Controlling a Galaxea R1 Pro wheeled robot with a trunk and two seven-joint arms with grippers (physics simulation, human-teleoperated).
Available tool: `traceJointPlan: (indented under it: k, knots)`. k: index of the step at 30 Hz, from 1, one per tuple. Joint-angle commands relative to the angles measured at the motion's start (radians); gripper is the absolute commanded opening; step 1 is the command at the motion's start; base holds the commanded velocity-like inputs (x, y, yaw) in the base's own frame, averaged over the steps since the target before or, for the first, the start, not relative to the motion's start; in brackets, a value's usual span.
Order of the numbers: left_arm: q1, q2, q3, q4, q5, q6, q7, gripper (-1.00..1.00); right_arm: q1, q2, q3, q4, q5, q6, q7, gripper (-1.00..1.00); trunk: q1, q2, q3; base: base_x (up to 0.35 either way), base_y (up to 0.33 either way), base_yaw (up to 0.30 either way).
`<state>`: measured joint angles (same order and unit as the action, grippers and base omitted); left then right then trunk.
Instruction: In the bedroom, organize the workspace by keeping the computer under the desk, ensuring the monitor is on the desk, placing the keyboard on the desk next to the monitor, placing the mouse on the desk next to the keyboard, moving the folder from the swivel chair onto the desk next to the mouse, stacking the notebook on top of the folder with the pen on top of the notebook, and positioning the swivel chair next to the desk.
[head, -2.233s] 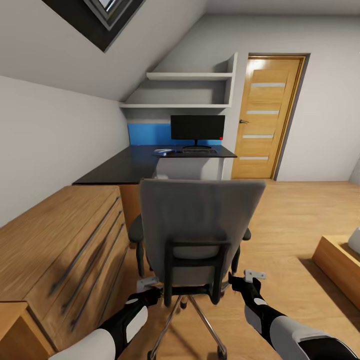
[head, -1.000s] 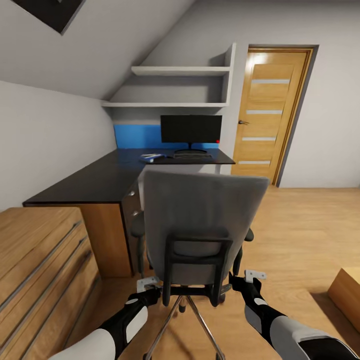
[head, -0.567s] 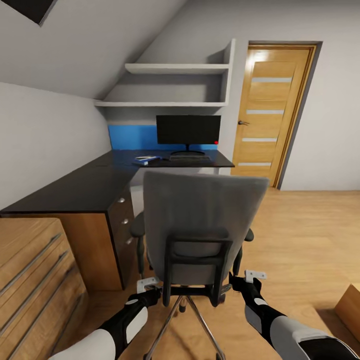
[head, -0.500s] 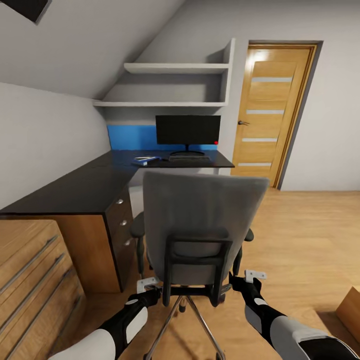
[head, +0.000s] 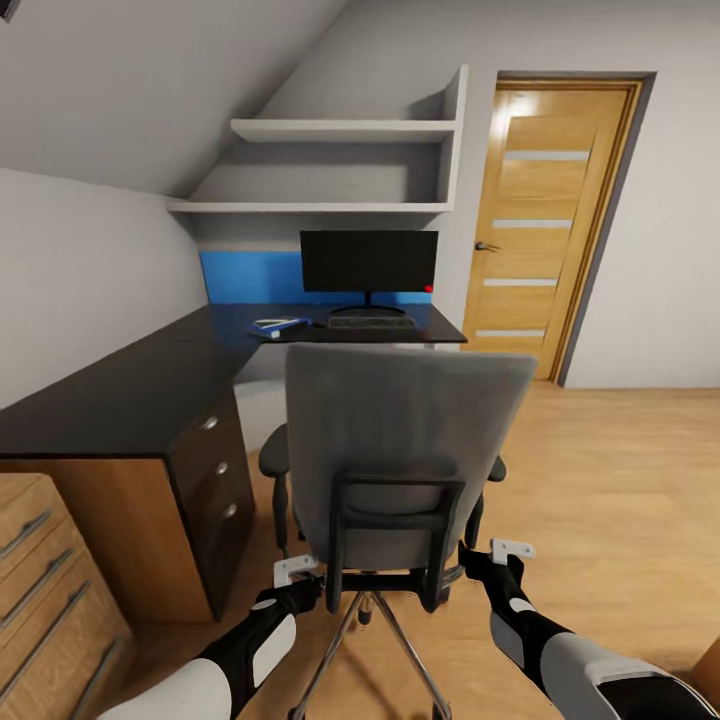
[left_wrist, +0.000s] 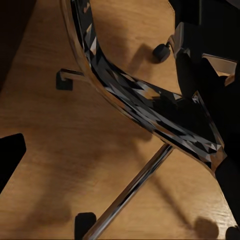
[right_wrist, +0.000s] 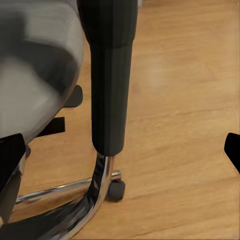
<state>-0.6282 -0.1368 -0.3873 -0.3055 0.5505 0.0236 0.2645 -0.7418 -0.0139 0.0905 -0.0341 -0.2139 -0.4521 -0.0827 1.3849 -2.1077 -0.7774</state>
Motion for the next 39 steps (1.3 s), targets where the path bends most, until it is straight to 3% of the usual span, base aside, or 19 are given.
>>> traceJointPlan:
  k: [1, 21, 28, 39]
  knots:
    - [-0.001, 0.0, -0.012, -0.001, 0.011, 0.003, 0.007, 1.0, -0.001, 0.0, 0.014, 0.001, -0.002, -0.003, -0.002, 1.0, 0.0, 0.0, -0.001, 0.32, -0.138, 0.0]
    - [-0.001, 0.001, -0.012, 0.009, 0.011, 0.0, 0.007, 1.0, -0.001, 0.0, 0.014, 0.004, 0.0, -0.007, -0.002, 1.0, 0.0, 0.0, -0.001, 0.32, -0.138, 0.021]
    - [-0.001, 0.0, -0.012, 0.011, 0.012, -0.03, 0.007, 1.0, -0.001, 0.0, 0.014, 0.005, 0.044, -0.007, -0.002, 1.0, 0.0, 0.0, -0.002, 0.32, -0.136, 0.172]
    - [-0.001, 0.0, -0.012, 0.012, 0.012, -0.031, 0.007, 1.0, -0.001, 0.0, 0.012, 0.005, 0.05, -0.007, -0.002, 1.0, 0.0, 0.0, -0.002, 0.32, -0.135, 0.011]
